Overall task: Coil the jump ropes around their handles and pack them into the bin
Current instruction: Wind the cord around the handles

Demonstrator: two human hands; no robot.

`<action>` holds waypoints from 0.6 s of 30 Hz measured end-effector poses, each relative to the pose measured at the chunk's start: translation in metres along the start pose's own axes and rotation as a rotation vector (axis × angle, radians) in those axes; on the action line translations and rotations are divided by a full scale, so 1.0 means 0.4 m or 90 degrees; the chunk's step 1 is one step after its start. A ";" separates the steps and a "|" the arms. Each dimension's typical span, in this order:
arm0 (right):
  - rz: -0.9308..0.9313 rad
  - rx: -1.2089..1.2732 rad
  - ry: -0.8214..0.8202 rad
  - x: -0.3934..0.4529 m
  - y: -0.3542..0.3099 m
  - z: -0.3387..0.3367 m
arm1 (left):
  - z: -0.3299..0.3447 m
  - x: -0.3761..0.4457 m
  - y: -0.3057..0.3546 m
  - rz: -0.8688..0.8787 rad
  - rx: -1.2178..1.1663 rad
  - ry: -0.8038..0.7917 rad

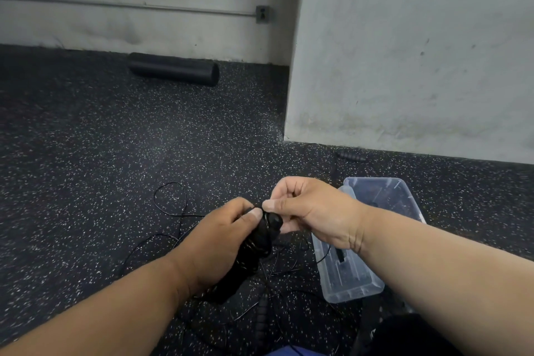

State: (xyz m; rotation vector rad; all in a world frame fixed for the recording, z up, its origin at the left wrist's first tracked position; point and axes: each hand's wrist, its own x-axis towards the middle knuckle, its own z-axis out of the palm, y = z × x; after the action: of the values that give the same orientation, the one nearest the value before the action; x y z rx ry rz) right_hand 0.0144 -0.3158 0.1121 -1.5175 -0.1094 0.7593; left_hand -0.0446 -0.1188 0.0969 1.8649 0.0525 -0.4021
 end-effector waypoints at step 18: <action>-0.068 0.111 0.130 0.029 0.033 0.086 | 0.013 0.020 0.025 0.039 0.262 0.223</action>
State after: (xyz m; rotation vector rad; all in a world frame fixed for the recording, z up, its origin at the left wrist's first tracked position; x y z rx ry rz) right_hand 0.0005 -0.2822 0.0988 -1.4026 0.0282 0.5117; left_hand -0.0360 -0.1281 0.1022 2.3218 0.1580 -0.0367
